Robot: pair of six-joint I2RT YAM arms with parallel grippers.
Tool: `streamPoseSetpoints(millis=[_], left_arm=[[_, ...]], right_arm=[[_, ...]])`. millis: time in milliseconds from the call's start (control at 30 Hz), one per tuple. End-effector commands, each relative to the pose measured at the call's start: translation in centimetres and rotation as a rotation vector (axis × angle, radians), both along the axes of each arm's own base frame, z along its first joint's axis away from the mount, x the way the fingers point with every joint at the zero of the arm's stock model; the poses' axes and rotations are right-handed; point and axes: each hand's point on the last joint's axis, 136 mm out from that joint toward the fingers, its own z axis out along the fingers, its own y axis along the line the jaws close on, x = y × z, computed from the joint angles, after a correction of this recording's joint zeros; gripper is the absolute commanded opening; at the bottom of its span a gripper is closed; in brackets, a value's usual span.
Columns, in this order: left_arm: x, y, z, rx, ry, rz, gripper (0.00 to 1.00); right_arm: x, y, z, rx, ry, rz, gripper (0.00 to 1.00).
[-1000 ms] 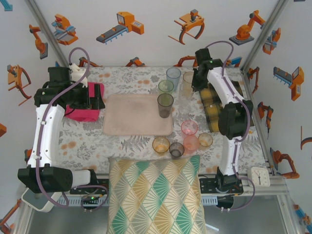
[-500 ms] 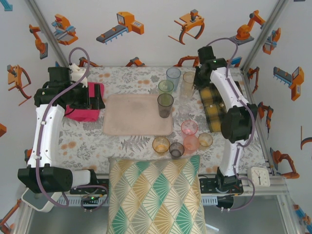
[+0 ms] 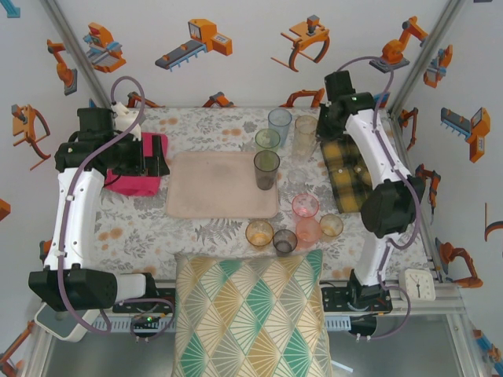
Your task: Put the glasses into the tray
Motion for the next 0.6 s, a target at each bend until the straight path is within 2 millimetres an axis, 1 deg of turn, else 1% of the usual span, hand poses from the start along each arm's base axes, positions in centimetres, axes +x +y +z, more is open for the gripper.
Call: streamPoseSetpoints(millis=[0,267,567], left_arm=[[-0.2,0.0,1.2,-0.015,-0.037,0.004,0.97],[-0.2,0.0,1.2,-0.015,-0.039,0.003,0.97],[0.3,-0.1,1.4,-0.022,-0.04,0.003,0.97]], right_arm=[[-1.3,0.0,2.3,0.001,-0.041,0.011,0.0],[-3.6,-0.2,4.2,-0.022,-0.056,0.021,0.0],[-7.8,0.6,6.2,-0.06,-0.078,0.048,0.0]])
